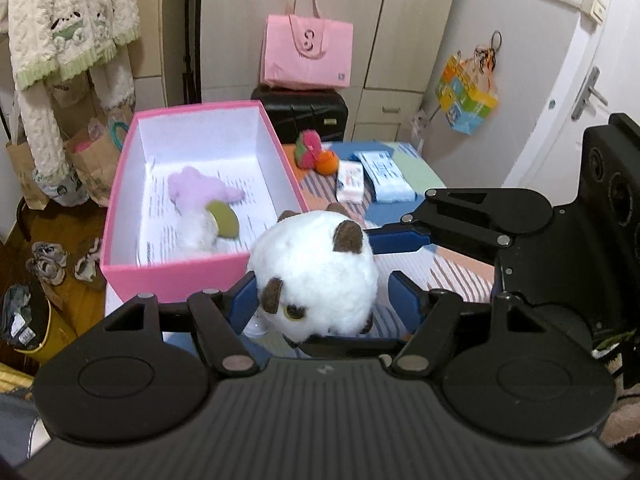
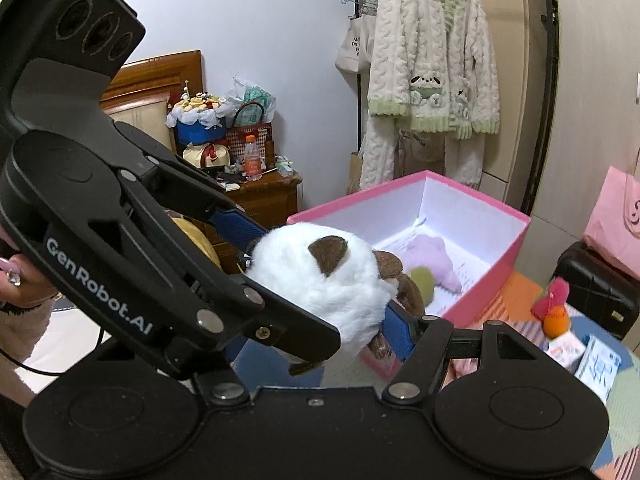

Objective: Organize soft objects
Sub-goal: 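Lift the cat plush with the left tool and carry it over the pink box, then lower the cat plush into the box and open the left tool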

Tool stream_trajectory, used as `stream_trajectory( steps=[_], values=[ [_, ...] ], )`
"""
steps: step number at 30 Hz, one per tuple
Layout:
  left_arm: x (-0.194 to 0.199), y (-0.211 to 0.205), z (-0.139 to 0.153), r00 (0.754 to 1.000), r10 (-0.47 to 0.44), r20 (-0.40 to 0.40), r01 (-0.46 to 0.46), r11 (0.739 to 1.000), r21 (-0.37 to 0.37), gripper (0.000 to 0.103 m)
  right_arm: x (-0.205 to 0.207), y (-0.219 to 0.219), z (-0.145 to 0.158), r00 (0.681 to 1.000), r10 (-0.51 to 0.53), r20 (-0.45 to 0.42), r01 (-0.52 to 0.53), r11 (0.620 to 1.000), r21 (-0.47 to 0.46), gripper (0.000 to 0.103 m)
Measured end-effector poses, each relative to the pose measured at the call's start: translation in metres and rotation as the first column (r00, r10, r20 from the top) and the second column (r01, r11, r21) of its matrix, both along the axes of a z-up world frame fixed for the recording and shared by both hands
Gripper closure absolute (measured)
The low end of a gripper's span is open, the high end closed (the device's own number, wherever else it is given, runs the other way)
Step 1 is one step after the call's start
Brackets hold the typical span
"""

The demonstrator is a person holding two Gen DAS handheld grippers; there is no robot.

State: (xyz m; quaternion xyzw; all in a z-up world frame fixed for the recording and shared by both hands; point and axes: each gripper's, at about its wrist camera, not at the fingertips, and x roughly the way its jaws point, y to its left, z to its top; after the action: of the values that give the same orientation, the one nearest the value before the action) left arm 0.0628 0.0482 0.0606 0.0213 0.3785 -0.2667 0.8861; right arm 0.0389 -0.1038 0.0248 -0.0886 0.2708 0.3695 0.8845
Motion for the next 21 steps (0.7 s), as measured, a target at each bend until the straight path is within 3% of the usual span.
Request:
stream_trajectory(
  steps=[14,21],
  values=[
    [0.090,0.022,0.003,0.999,0.020,0.032,-0.017,0.996,-0.089,0.035,0.087,0.023,0.012,0.999,-0.047,-0.016,0.046,0.999,-0.018,0.030],
    [0.155,0.021,-0.011,0.999,0.027,0.019,-0.025,0.995,-0.102,0.035,0.141,0.029,0.004,0.999,-0.025,0.042,0.028,0.996,-0.086,0.030]
  ],
)
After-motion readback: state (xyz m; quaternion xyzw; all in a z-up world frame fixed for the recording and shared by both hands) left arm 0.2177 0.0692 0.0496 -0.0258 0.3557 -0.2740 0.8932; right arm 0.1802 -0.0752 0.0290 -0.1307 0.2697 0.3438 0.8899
